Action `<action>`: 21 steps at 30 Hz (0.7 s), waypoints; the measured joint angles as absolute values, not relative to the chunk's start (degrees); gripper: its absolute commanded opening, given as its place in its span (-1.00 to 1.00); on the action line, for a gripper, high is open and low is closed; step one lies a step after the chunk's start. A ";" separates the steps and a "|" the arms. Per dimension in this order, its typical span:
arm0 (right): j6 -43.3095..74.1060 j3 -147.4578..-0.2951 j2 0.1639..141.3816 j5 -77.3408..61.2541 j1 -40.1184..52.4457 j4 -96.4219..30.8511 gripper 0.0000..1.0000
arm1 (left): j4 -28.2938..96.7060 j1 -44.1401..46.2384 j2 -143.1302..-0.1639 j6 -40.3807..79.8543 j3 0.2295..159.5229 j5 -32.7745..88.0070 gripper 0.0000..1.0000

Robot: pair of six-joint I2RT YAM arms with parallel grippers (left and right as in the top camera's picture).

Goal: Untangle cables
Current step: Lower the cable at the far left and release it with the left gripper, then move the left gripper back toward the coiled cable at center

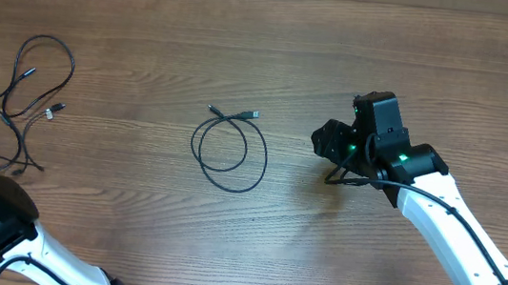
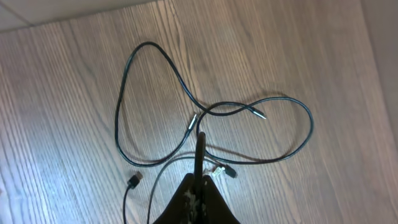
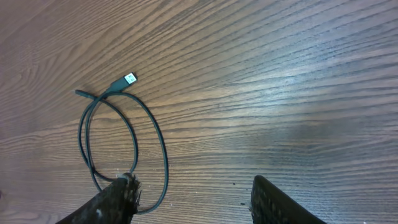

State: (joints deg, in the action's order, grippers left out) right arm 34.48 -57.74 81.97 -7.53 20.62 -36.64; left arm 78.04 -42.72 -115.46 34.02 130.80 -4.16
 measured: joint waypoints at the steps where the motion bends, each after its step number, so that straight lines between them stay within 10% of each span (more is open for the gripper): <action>1: 34.50 -57.74 81.97 -7.55 20.62 -36.67 0.14 | 77.97 -42.72 -115.87 34.02 130.78 -3.90 -0.92; 15: 34.50 -57.74 81.97 -7.53 20.62 -36.69 0.14 | 77.08 -42.72 -116.38 34.02 130.76 -2.72 -0.92; 21: 34.50 -57.74 81.97 -7.53 20.62 -36.64 0.14 | 77.08 -42.72 -116.38 34.28 130.76 -2.11 0.15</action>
